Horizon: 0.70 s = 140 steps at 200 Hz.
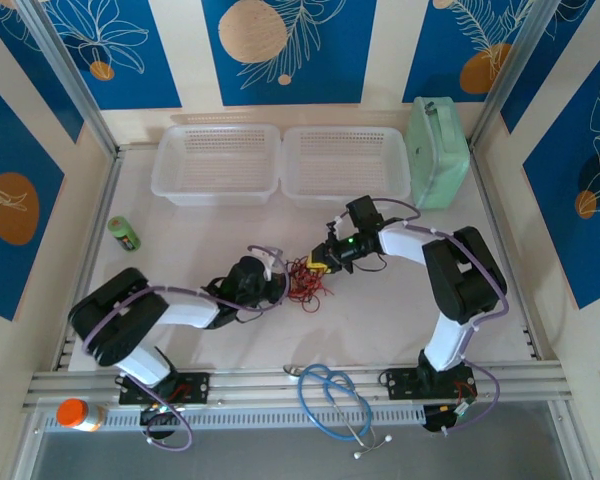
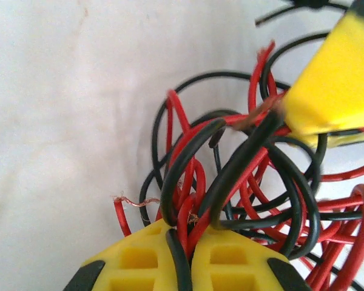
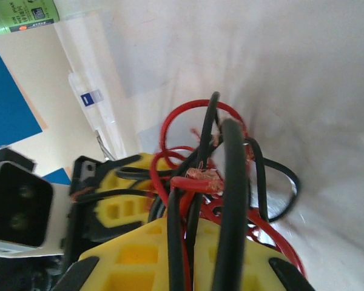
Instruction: Untangle the cables
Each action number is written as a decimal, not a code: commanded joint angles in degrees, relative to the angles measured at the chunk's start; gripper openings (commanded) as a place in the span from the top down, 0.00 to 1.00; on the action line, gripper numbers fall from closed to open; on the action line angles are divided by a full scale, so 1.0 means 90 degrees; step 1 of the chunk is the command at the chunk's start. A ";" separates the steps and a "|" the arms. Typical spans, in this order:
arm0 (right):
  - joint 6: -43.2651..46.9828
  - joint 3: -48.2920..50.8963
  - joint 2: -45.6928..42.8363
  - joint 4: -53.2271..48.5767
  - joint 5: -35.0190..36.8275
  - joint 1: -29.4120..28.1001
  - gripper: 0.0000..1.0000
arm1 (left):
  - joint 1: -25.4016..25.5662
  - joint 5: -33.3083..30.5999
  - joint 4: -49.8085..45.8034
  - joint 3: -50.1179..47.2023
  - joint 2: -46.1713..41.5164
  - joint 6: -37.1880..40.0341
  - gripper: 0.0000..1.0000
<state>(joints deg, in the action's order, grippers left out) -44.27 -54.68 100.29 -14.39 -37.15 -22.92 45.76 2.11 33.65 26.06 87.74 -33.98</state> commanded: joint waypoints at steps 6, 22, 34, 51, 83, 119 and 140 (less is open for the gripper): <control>0.0598 0.0223 -0.0482 -0.1161 0.0693 0.0183 0.78 | -0.0226 -0.0686 -0.0830 -0.0076 -0.0794 0.0378 1.00; 0.0847 0.0191 -0.0607 -0.1617 0.1188 0.0163 0.69 | -0.0264 -0.0747 -0.1006 -0.0103 -0.1046 0.0439 1.00; 0.0919 0.0186 -0.0676 -0.1803 0.1434 0.0118 0.63 | -0.0257 -0.0754 -0.1034 -0.0098 -0.1102 0.0445 1.00; 0.0923 0.0173 -0.0848 -0.1996 0.1670 0.0029 0.54 | -0.0263 -0.0699 -0.0936 -0.0074 -0.1021 0.0426 1.00; 0.0844 -0.0142 -0.1506 -0.2703 0.2488 -0.0386 0.34 | -0.0262 -0.0540 -0.0575 -0.0060 -0.0705 0.0271 1.00; 0.0351 -0.0634 -0.1874 -0.3253 0.3088 -0.1103 0.16 | -0.0258 -0.0430 -0.0351 -0.0035 -0.0563 0.0192 1.00; 0.0029 -0.0838 -0.1494 -0.3062 0.3161 -0.1346 0.16 | -0.0252 -0.0386 -0.0275 -0.0044 -0.0587 0.0148 1.00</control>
<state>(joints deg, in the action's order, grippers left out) -40.03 -60.20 83.92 -39.66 -11.92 -32.86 43.83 -2.63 27.88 25.87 82.37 -31.64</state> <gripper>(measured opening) 0.838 0.068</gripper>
